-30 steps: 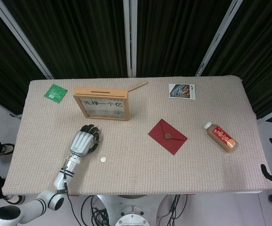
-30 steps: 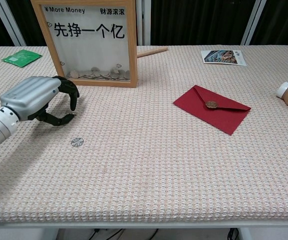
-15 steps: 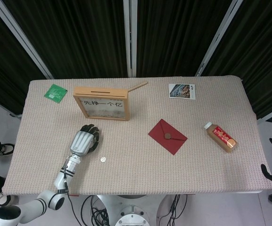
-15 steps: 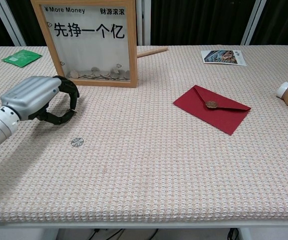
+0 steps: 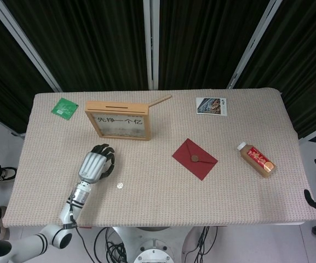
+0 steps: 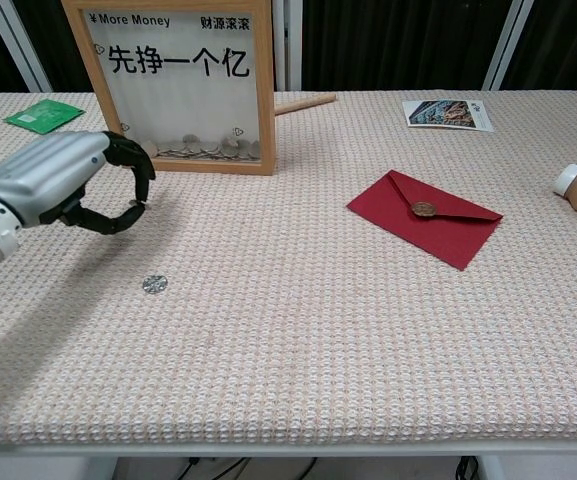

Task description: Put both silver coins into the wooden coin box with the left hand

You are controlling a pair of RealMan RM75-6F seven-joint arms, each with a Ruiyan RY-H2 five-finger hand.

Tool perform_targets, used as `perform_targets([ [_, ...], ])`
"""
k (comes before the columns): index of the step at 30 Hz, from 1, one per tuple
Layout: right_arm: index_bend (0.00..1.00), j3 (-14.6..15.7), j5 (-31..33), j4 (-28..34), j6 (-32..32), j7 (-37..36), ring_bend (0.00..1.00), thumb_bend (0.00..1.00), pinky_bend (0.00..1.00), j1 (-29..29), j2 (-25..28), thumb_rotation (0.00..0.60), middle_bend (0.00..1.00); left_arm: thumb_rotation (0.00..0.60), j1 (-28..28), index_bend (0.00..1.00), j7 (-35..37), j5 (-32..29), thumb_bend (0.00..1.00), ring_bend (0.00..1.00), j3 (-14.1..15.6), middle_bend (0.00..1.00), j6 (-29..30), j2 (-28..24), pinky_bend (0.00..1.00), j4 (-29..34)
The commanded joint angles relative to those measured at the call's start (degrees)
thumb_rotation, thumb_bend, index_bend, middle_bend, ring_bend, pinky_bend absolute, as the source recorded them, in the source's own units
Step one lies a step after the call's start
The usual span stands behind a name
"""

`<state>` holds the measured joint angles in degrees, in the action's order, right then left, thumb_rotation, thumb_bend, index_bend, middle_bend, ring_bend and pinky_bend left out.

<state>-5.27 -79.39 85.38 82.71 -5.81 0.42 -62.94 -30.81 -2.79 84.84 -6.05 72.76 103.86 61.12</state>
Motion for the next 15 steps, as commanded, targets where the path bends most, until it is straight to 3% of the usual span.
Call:
perform_targets([
  [1,0.0,-0.1,0.0,0.0,-0.1,0.1,0.0,0.3,0.0,0.2,-0.1,0.6,0.0,0.6,3.3,0.64,-7.6,-0.2,0.49,0.2,-0.3,0.33,4.4,-10.4,0.28,15.9],
  [7,0.0,-0.4,-0.6,0.4,0.5,0.3,0.0,0.3,0.0,0.4,-0.3,0.6,0.0,0.6,4.5,0.66,-17.8,-2.9,0.49,0.2,-4.0,0.35,6.4,-21.8,0.28,33.7],
  [11,0.0,-0.3,-1.3,1.2,1.3,0.9,0.0,0.3,0.0,0.3,0.0,0.6,0.0,0.6,3.1,0.66,-20.9,-3.9,0.49,0.21,-7.7,0.36,5.9,-27.3,0.28,37.3],
  [15,0.0,-0.3,-1.4,2.1,1.9,1.5,0.0,0.3,0.0,0.1,0.4,0.6,0.0,0.6,-0.5,0.66,-19.6,-9.5,0.49,0.21,-14.3,0.36,2.2,-31.3,0.28,38.3],
])
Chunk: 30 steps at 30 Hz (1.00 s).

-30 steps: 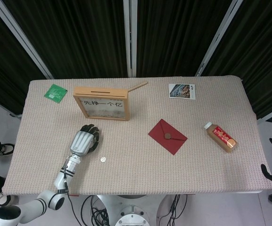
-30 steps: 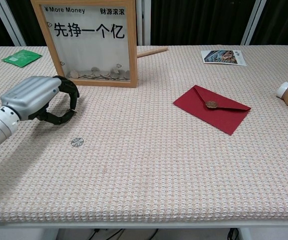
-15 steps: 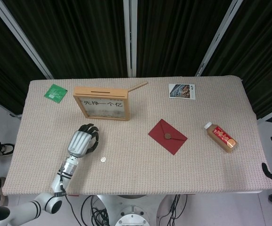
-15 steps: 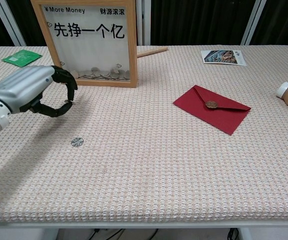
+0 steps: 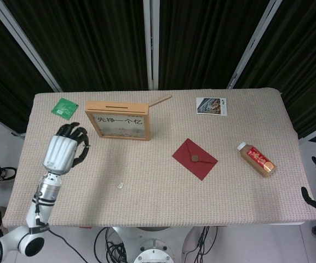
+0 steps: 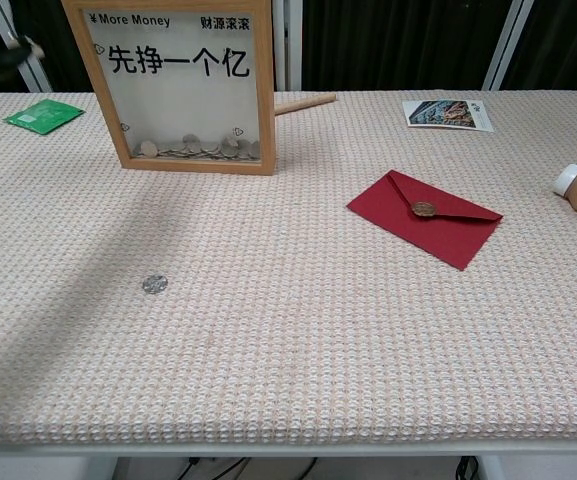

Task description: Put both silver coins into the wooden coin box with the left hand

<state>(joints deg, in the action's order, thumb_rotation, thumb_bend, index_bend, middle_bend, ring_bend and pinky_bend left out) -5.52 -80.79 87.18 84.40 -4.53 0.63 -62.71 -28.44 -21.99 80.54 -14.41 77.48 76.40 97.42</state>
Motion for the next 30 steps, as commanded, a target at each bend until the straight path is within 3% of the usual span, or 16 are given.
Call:
perform_targets([
  [1,0.0,-0.1,0.0,0.4,0.3,0.2,0.0,0.3,0.0,-0.1,0.2,0.6,0.0,0.6,-3.8,0.66,0.2,-7.2,0.49,0.21,-7.6,0.36,-3.6,-4.3,0.28,2.2],
  [6,0.0,-0.2,0.7,0.7,-0.2,0.7,0.0,0.3,0.0,0.1,0.3,0.6,0.0,0.6,-10.3,0.67,0.5,-19.0,0.48,0.21,-15.1,0.36,-10.6,-5.8,0.28,0.8],
  [9,0.0,-0.4,1.1,0.9,-0.7,1.0,0.0,0.3,0.0,0.3,0.2,0.6,0.0,0.6,-14.0,0.67,-0.4,-24.1,0.48,0.21,-16.4,0.36,-15.1,-5.7,0.28,-1.0],
  [18,0.0,-0.4,1.6,0.1,-1.4,0.8,0.0,0.3,0.0,0.6,-0.4,0.6,0.0,0.6,-23.2,0.68,-1.6,-37.4,0.48,0.21,-16.4,0.36,-24.3,-2.6,0.28,-7.5],
  [30,0.0,0.1,1.2,-1.4,-1.4,-1.3,0.0,0.3,0.0,0.2,-0.4,0.6,0.0,0.6,-29.0,0.68,-1.9,-42.5,0.48,0.21,-12.4,0.36,-26.0,2.5,0.28,-13.4],
])
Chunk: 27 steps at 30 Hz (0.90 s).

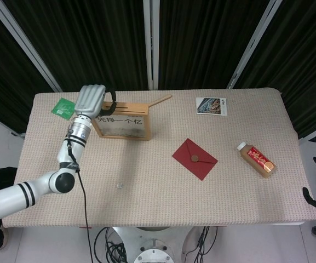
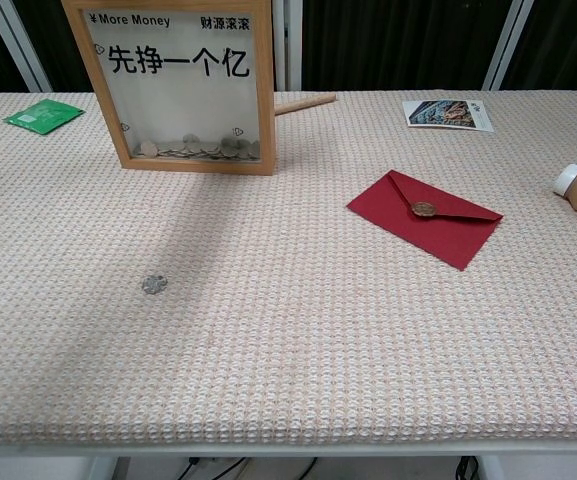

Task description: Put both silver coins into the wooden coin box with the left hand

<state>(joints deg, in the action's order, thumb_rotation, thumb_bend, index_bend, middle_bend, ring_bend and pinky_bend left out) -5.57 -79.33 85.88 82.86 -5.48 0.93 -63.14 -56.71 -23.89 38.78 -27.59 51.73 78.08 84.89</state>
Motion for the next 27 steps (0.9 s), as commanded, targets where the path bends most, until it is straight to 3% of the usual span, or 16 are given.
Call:
perform_targets([
  [1,0.0,0.1,-0.3,-0.2,0.2,-0.5,0.0,0.3,0.0,-0.1,0.1,0.6,0.0,0.6,-0.9,0.68,0.1,-0.9,0.48,0.21,1.0,0.36,-0.3,1.0,0.28,-1.1],
  [27,0.0,0.0,0.1,-0.5,-0.4,-0.4,0.0,0.3,0.0,0.2,-0.1,0.6,0.0,0.6,-2.1,0.69,1.7,-4.0,0.48,0.21,4.3,0.36,1.7,0.6,0.28,-1.1],
])
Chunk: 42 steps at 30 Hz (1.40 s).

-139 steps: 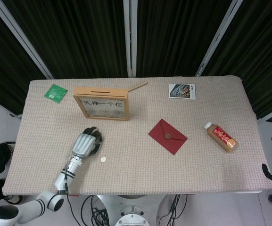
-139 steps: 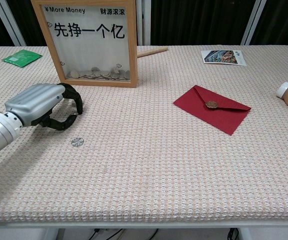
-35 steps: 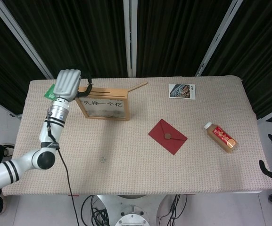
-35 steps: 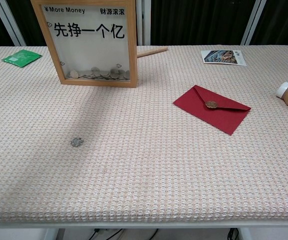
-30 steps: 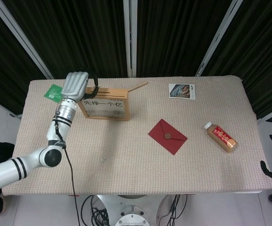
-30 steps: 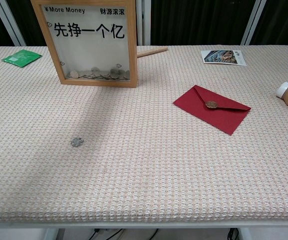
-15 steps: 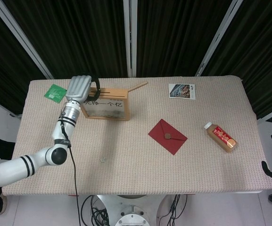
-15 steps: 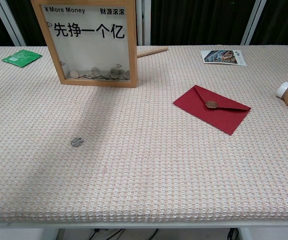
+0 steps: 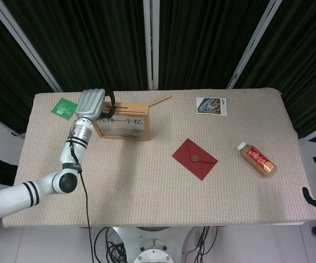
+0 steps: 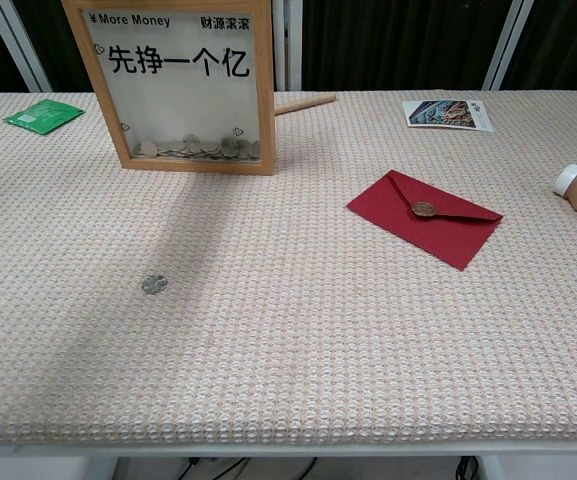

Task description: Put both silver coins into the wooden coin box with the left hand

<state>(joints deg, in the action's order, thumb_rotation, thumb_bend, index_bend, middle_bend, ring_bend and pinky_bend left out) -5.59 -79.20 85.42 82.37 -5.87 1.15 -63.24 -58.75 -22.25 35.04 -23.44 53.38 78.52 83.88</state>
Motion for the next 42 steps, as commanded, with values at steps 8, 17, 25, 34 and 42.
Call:
perform_targets([
  [8,0.0,-0.2,0.3,0.1,0.3,-0.1,0.0,0.3,0.0,-0.2,0.4,0.6,0.0,0.6,-0.5,0.69,0.3,-0.9,0.48,0.21,0.8,0.36,0.1,0.8,0.28,-0.3],
  [17,0.0,-0.2,0.5,-0.3,0.0,-0.4,0.0,0.3,0.0,-0.1,0.2,0.6,0.0,0.6,-0.6,0.36,1.1,0.0,0.48,0.21,1.5,0.35,-0.2,0.9,0.28,-1.0],
  [25,0.0,-0.3,0.5,-0.5,0.1,-0.6,0.0,0.3,0.0,-0.1,0.1,0.6,0.0,0.6,0.0,0.2,2.9,3.7,0.47,0.21,1.2,0.34,2.1,0.5,0.27,0.7],
  [34,0.0,-0.4,0.4,-0.8,0.2,-0.8,0.0,0.3,0.0,0.0,-0.1,0.6,0.0,0.6,5.2,0.26,4.2,20.0,0.45,0.21,2.0,0.33,15.5,-4.1,0.28,14.7],
  [42,0.0,-0.1,-0.1,-1.7,0.3,-1.6,0.0,0.3,0.0,-0.1,-0.7,0.6,0.0,0.6,16.9,0.33,-0.4,34.0,0.29,0.21,13.1,0.34,26.2,-11.0,0.28,30.0],
])
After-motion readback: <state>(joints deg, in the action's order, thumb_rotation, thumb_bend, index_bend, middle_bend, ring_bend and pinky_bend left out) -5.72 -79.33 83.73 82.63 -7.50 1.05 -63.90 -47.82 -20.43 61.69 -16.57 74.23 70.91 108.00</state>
